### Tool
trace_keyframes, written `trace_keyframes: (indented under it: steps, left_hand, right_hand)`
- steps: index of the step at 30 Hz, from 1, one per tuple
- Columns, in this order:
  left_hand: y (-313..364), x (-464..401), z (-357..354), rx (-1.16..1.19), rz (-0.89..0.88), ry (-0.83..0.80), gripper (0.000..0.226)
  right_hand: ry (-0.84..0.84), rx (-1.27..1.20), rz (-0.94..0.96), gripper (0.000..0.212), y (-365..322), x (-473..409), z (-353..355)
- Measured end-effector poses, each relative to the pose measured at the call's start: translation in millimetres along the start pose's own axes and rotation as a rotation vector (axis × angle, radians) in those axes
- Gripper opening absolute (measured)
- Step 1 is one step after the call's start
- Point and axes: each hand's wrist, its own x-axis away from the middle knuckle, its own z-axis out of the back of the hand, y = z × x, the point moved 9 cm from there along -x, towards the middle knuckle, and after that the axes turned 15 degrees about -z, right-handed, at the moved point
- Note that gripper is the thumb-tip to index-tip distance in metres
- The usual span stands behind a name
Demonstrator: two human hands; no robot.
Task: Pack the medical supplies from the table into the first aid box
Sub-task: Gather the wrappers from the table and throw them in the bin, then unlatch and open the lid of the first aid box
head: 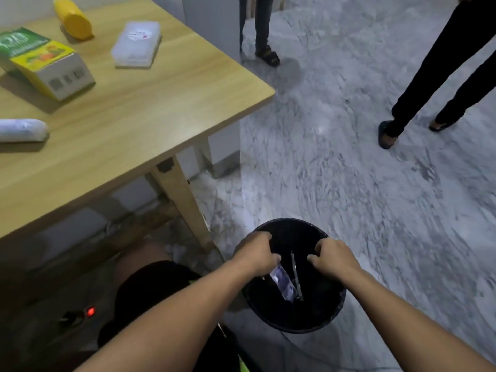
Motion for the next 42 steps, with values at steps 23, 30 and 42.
trace_keyframes:
  steps: [23, 30, 42]
  left_hand:
    - [66.0, 196.7, 325.5, 0.12, -0.151, 0.217, 0.04]
    - [-9.5, 297.7, 417.6, -0.208, 0.007, 0.534, 0.028]
    - [-98.3, 405.4, 513.7, -0.452, 0.232, 0.878, 0.048]
  right_hand:
    - [0.195, 0.038, 0.82, 0.027, -304.9, 248.4, 252.2]
    - [0.299, 0.149, 1.059, 0.026, -412.6, 343.1, 225.1]
    - [0.441, 0.133, 1.421, 0.034, -553.7, 438.5, 165.5]
